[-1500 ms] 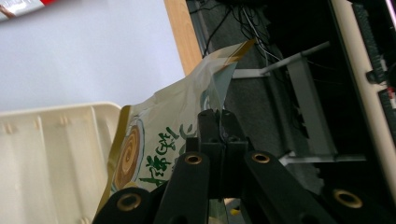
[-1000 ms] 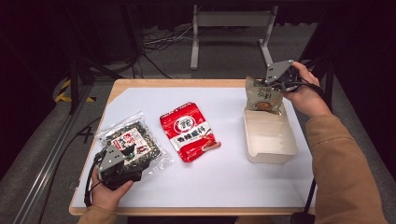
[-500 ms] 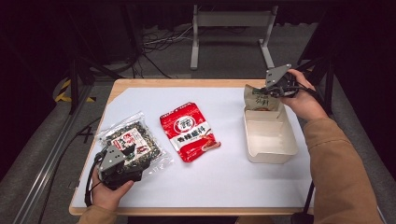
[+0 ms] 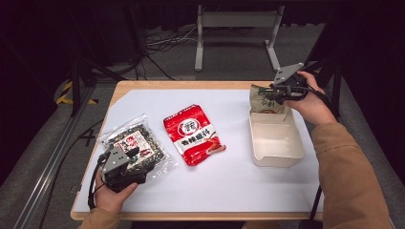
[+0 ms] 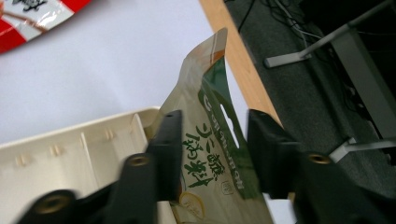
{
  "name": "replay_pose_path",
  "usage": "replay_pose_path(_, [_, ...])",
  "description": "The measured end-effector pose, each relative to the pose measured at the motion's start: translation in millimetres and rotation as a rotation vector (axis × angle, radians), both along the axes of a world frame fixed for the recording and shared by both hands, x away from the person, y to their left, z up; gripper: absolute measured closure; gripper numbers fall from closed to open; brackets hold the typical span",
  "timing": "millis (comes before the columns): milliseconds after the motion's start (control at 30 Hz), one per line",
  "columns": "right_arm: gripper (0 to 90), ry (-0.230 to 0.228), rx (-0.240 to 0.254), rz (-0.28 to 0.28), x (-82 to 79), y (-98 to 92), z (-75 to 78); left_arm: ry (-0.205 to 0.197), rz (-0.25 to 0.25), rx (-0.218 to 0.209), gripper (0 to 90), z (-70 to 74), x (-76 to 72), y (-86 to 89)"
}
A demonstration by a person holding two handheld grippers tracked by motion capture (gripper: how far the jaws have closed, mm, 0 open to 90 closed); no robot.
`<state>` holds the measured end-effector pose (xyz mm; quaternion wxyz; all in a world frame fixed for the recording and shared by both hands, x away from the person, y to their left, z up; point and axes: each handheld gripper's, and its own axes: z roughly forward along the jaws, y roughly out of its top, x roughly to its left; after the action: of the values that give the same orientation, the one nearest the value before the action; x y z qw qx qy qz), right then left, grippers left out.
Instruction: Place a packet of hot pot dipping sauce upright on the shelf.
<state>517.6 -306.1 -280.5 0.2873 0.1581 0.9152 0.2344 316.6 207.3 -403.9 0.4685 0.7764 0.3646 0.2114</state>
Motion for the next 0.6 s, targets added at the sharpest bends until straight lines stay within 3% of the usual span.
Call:
replay_pose_path(200, [36.1, -0.066, 0.089, -0.041, -11.9, -5.8, 7.8, -0.006, -0.01, -0.005, 25.7, 2.4, 4.4, -2.2])
replay_pose_path(267, [35.8, -0.075, 0.106, -0.056, -14.5, -7.0, 9.5, -0.009, -0.011, -0.007, 25.7, 3.2, 5.6, -2.2])
replay_pose_path(300, [34.2, -0.091, 0.144, -0.088, -21.7, -10.6, 14.5, -0.014, -0.013, -0.009, 25.7, 4.7, 7.7, -2.4])
replay_pose_path(400, [32.9, -0.103, 0.214, -0.113, -32.7, -14.3, 19.5, -0.021, -0.017, -0.018, 25.7, 7.7, 10.4, -2.1])
replay_pose_path(500, [31.9, -0.103, 0.259, -0.112, -41.1, -15.3, 22.5, -0.02, -0.01, -0.018, 25.6, 10.0, 11.2, -2.1])
replay_pose_path(600, [30.9, -0.117, 0.292, -0.129, -56.8, -15.6, 27.9, -0.038, 0.002, 0.021, 25.6, 20.8, 10.5, -6.7])
